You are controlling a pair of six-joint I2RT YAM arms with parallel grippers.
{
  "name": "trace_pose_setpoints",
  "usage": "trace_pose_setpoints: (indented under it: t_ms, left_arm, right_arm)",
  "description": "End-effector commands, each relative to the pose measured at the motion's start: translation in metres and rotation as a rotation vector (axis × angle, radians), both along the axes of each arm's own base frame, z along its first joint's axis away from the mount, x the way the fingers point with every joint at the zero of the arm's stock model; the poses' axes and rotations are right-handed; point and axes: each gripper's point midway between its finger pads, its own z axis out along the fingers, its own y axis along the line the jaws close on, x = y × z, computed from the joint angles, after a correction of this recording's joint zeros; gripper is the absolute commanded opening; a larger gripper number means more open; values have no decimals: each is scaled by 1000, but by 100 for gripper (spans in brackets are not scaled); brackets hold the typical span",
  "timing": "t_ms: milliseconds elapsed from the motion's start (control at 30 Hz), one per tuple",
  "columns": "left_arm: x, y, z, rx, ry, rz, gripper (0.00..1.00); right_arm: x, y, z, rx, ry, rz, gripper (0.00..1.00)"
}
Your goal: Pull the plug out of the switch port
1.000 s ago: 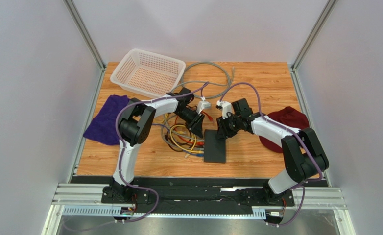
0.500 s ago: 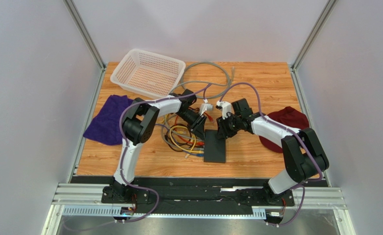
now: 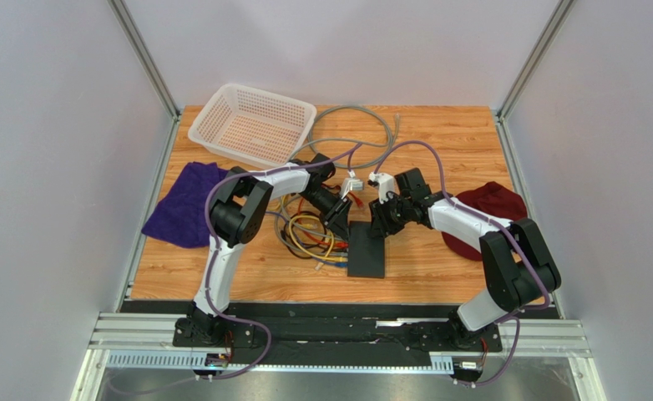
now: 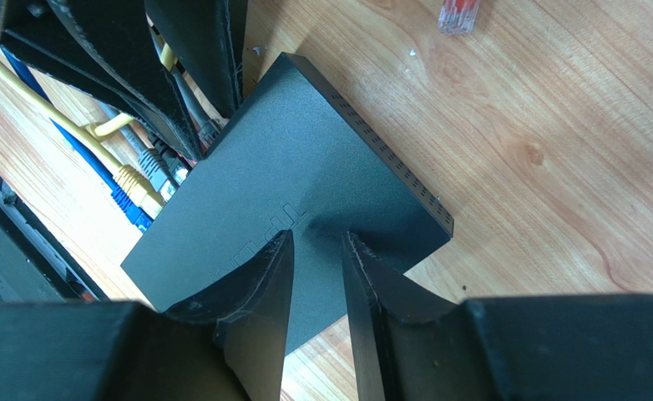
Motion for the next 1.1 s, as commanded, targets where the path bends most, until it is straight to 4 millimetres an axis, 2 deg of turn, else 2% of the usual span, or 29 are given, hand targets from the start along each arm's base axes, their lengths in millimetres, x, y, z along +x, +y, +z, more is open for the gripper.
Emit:
trace_pose_setpoints:
  t_ms: [0,533,733,833,1067]
  left_arm:
    - [-11,5,-22,23,-9,-50,40]
    - [-4,6,-28,52,-23,-31,34]
    - [-1,6,-32,63,-37,-26,20]
    - [0,8,-35,70,-47,-22,2]
    - [1,8,-35,70,-58,-27,0]
  right_arm:
    - [-10,-16,-15,-78,34,-11,36]
    - [-9,-15,-17,-75,38,-11,36]
    - [-10,-15,-18,-77,41,-13,36]
    - [-10,-15,-18,-76,43,-12,36]
    - [-9,-15,-19,-75,44,-15,36]
